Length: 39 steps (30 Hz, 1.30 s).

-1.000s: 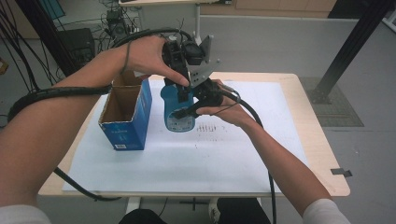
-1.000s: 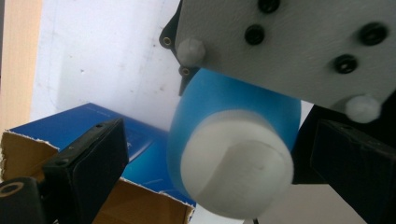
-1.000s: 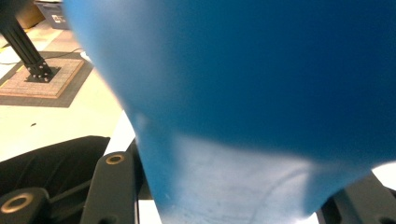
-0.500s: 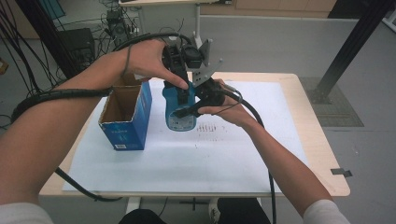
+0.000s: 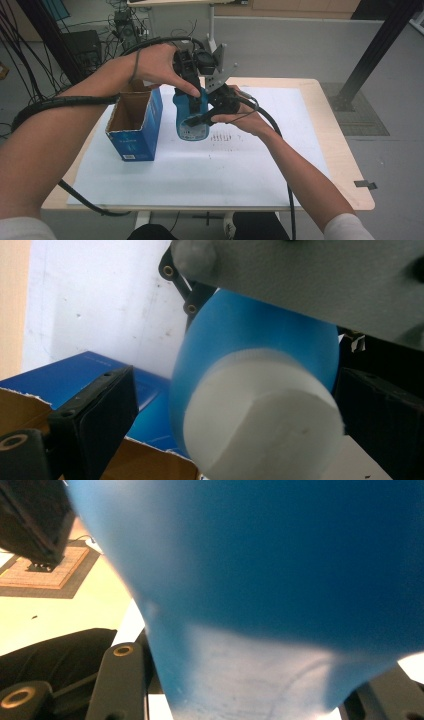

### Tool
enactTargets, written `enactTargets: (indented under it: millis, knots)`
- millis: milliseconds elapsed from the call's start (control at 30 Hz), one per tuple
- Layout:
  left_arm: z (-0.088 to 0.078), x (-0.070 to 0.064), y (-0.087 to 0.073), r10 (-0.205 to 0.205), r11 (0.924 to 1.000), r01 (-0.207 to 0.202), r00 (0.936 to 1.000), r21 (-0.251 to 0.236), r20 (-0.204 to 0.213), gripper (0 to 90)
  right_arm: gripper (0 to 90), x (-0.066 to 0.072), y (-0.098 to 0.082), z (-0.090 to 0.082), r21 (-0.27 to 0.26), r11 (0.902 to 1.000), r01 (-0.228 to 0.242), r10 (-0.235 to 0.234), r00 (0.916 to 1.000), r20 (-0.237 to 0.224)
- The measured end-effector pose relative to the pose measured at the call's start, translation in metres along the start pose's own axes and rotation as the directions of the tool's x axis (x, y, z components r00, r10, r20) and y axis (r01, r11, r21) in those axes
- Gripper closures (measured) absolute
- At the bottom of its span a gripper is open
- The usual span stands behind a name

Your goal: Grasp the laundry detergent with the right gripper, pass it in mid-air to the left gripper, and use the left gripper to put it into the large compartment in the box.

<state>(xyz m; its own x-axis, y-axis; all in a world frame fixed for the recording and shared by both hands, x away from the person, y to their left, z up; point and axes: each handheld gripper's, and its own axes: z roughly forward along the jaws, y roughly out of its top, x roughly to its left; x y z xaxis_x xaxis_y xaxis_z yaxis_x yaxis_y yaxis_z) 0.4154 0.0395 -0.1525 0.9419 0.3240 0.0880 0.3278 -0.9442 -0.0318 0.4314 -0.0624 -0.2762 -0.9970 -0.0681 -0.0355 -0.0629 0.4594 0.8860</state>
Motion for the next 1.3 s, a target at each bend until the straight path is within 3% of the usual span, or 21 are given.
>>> enactTargets:
  millis: [700, 1100, 1300]
  knots:
    - [0.0039, 0.0031, 0.0023, 0.013, 0.9999, -0.013, 0.9999, -0.005, -0.002, 8.1, 44.3, -0.0020, -0.0005, 0.0008, -0.007, 1.0000, 0.003, -0.003, 1.0000, 0.000]
    - [0.0077, 0.0037, 0.0034, 0.020, 0.9998, -0.020, 0.9998, -0.004, 0.010, 20.5, 44.3, -0.0016, -0.0007, 0.0010, -0.011, 0.9999, 0.001, -0.001, 1.0000, -0.005]
    - [0.0073, 0.0043, 0.0035, 0.023, 0.9997, -0.023, 0.9991, -0.004, 0.035, 29.2, 44.3, -0.0008, -0.0003, 0.0002, -0.019, 0.9998, -0.004, 0.004, 0.9999, -0.014]
